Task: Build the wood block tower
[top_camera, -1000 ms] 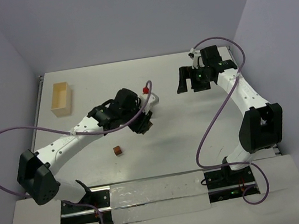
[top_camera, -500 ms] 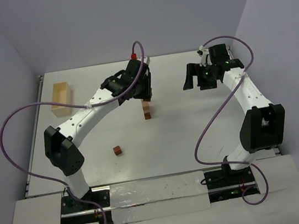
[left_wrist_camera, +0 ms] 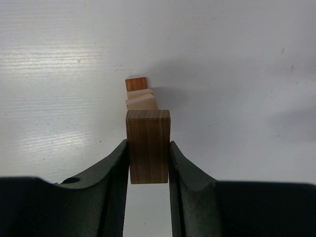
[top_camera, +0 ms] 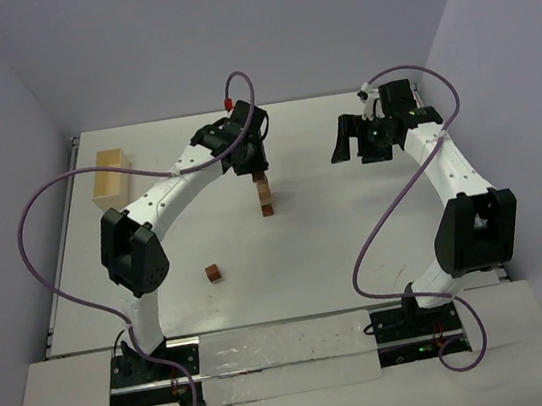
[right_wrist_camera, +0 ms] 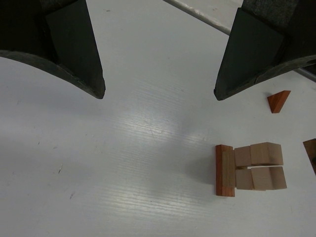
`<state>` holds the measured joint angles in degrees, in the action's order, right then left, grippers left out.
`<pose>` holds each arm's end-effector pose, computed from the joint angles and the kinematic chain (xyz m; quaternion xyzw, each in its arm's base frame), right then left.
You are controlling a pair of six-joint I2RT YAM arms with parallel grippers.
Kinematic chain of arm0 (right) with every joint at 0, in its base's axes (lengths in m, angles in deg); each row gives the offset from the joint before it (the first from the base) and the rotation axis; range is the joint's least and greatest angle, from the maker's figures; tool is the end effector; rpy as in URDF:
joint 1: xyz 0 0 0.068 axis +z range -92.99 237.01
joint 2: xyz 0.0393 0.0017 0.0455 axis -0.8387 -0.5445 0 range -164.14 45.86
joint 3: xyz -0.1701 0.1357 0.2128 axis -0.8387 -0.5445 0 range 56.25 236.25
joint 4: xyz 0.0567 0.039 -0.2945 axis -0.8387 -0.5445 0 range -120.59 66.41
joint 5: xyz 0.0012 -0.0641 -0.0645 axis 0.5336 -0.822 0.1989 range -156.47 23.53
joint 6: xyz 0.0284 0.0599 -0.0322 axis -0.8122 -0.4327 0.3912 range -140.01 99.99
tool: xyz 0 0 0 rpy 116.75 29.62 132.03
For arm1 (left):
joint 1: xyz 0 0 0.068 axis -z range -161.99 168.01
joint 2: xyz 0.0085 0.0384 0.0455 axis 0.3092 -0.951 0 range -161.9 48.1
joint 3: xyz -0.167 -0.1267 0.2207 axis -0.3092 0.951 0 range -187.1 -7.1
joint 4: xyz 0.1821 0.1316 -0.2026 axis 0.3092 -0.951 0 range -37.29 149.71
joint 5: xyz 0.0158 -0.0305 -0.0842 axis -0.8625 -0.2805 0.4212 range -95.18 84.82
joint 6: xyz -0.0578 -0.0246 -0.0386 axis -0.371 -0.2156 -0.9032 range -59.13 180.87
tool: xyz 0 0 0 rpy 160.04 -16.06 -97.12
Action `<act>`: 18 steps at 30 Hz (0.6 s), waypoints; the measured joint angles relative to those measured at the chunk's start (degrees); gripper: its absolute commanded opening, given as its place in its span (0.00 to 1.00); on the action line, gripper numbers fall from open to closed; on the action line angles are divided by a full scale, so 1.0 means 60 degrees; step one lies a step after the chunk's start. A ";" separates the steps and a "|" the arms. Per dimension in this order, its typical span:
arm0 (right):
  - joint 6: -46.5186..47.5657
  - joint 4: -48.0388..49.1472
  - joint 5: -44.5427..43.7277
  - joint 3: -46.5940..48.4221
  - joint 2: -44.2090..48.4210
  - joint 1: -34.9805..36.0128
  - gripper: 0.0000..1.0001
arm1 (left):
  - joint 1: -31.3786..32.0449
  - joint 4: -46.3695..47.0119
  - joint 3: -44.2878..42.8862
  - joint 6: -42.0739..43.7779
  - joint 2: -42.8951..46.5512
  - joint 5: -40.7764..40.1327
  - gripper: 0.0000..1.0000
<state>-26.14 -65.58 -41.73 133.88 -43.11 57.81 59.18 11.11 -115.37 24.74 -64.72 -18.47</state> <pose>0.3864 0.0311 0.3078 -0.0241 0.9294 0.2216 0.2943 0.3915 -0.3235 0.3165 0.0048 0.9431 -0.1104 0.3137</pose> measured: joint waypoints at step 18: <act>-0.0036 0.0003 0.0068 -0.0004 0.0000 -0.0290 1.00 | -0.0001 -0.0083 0.0084 -0.0377 -0.0276 -0.0002 0.05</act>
<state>-26.36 -65.56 -41.32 133.86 -43.11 56.07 59.18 10.61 -114.87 22.48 -66.38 -18.48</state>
